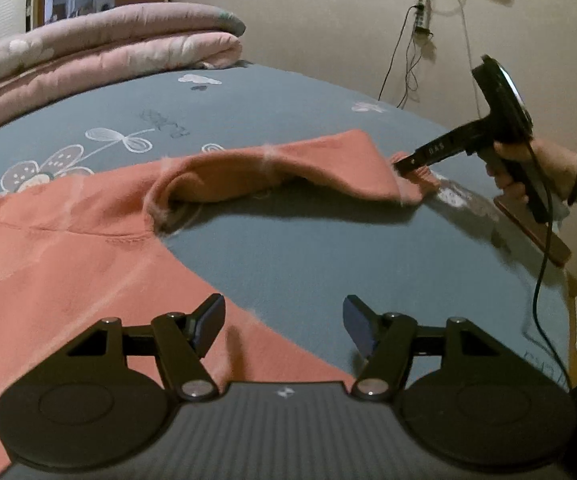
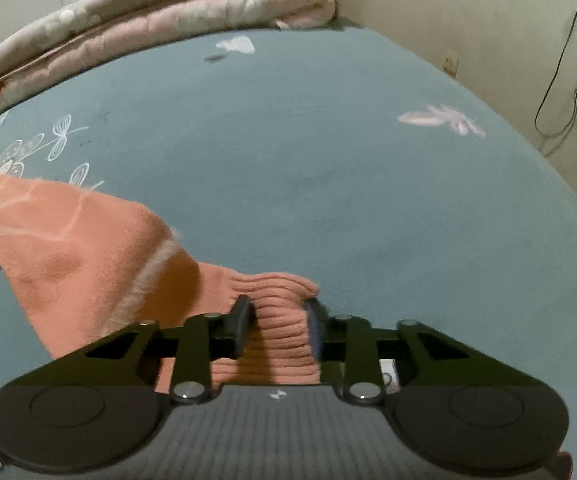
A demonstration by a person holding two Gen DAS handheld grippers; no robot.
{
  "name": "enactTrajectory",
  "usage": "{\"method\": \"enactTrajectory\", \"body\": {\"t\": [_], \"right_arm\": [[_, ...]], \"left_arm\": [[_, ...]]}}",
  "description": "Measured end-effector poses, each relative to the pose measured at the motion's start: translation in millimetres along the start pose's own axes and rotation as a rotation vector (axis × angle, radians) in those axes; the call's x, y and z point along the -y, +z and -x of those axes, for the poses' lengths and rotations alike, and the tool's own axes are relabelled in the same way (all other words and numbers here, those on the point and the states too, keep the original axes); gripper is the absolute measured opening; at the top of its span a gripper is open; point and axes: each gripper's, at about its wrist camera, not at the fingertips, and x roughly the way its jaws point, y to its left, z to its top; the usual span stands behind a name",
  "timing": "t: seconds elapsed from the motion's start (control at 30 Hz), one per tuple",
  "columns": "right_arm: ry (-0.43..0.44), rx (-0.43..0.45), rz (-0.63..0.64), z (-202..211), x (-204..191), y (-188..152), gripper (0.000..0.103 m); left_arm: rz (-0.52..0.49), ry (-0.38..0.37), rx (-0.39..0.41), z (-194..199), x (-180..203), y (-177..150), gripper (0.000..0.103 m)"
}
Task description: Fold clothes
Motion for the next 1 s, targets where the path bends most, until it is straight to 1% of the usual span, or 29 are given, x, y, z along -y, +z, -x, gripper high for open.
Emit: {"method": "enactTrajectory", "body": {"t": [0.07,0.13,0.23,0.37,0.4,0.57,0.67,0.7,0.73,0.77,0.83,0.93,0.97,1.0], "right_arm": [[-0.03,0.029,0.013,3,1,5,0.024],[-0.082,0.066,0.019,4,6,13,0.024],[-0.148,0.115,0.001,6,15,26,0.023],[-0.189,0.143,-0.008,4,23,44,0.023],[-0.2,0.14,0.001,2,23,47,0.023],[-0.267,0.057,-0.008,-21,29,47,0.023],[-0.302,0.057,-0.044,-31,33,44,0.022],[-0.313,0.067,-0.057,-32,35,46,0.02],[-0.325,0.079,-0.064,-32,36,50,0.016],[-0.337,0.092,-0.071,-32,36,53,0.007],[-0.342,0.112,-0.084,-29,40,60,0.004],[-0.325,0.075,-0.059,-32,43,67,0.004],[-0.32,0.072,-0.043,-31,41,67,0.01],[-0.308,0.071,-0.033,-29,39,66,0.011]], "left_arm": [[-0.007,-0.001,-0.008,-2,2,-2,0.065],[-0.019,0.0,-0.018,-4,5,-5,0.065],[-0.042,0.008,-0.033,-7,8,-9,0.065],[-0.056,0.007,-0.041,-8,11,-11,0.066],[-0.059,0.01,-0.041,-8,12,-11,0.066],[-0.043,0.016,-0.021,-2,9,-13,0.066],[-0.02,0.023,-0.013,1,4,-14,0.066],[-0.011,0.02,-0.016,2,3,-15,0.066],[-0.005,0.019,-0.017,3,2,-15,0.066],[-0.005,0.021,-0.017,3,1,-15,0.066],[-0.004,0.022,-0.017,3,0,-15,0.066],[0.0,0.017,-0.014,0,1,-14,0.067],[0.002,0.016,-0.014,-1,1,-14,0.067],[0.004,0.015,-0.016,-2,2,-14,0.067]]}}
